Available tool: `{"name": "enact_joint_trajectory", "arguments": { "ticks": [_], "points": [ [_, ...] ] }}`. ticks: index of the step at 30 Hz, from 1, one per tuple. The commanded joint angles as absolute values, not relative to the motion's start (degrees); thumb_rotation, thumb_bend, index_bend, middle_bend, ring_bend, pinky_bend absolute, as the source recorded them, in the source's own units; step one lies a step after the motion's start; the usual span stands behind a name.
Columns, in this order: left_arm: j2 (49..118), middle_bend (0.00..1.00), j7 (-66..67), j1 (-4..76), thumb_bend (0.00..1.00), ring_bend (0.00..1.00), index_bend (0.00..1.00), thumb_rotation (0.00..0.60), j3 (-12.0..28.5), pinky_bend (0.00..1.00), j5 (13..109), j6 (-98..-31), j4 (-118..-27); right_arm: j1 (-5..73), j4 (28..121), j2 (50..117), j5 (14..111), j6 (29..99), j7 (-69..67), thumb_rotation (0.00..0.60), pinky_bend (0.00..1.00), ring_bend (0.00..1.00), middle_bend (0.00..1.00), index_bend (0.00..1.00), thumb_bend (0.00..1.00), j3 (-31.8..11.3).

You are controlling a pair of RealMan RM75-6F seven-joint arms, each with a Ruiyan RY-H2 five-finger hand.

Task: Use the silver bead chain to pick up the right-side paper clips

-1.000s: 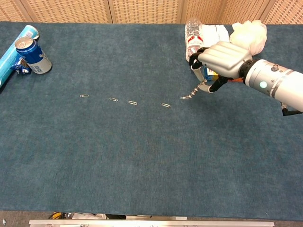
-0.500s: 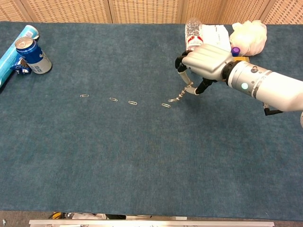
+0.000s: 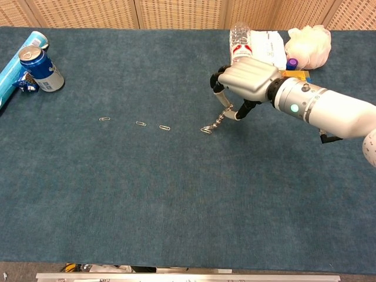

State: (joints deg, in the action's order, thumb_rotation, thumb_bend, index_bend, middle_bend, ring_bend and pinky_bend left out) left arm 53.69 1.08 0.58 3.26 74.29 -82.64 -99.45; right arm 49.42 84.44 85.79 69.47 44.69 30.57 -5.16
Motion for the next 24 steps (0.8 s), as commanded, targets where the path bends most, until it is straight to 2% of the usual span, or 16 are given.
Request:
{"name": "enact_joint_trajectory", "arguments": {
  "ticks": [1, 17, 24],
  "points": [
    [53.49, 0.36, 0.91, 0.42, 0.12, 0.30, 0.38, 0.600, 3.37, 0.43, 74.01, -82.79, -99.60, 49.69, 84.33, 86.05, 69.31, 44.61, 30.73, 0.600, 0.34, 0.18, 0.25, 0.61, 0.32, -5.15],
    [52.94, 0.36, 0.07, -0.03, 0.12, 0.30, 0.38, 0.600, 3.71, 0.43, 72.98, -82.83, -99.70, 51.06, 81.83, 88.27, 68.20, 43.83, 30.34, 0.600, 0.34, 0.18, 0.25, 0.61, 0.32, -4.59],
    [53.01, 0.36, 0.03, -0.11, 0.12, 0.30, 0.38, 0.600, 3.73, 0.43, 73.18, -83.01, -99.55, 49.88, 83.73, 86.11, 69.68, 46.14, 30.02, 0.600, 0.34, 0.18, 0.26, 0.61, 0.32, -3.67]
  ]
}}
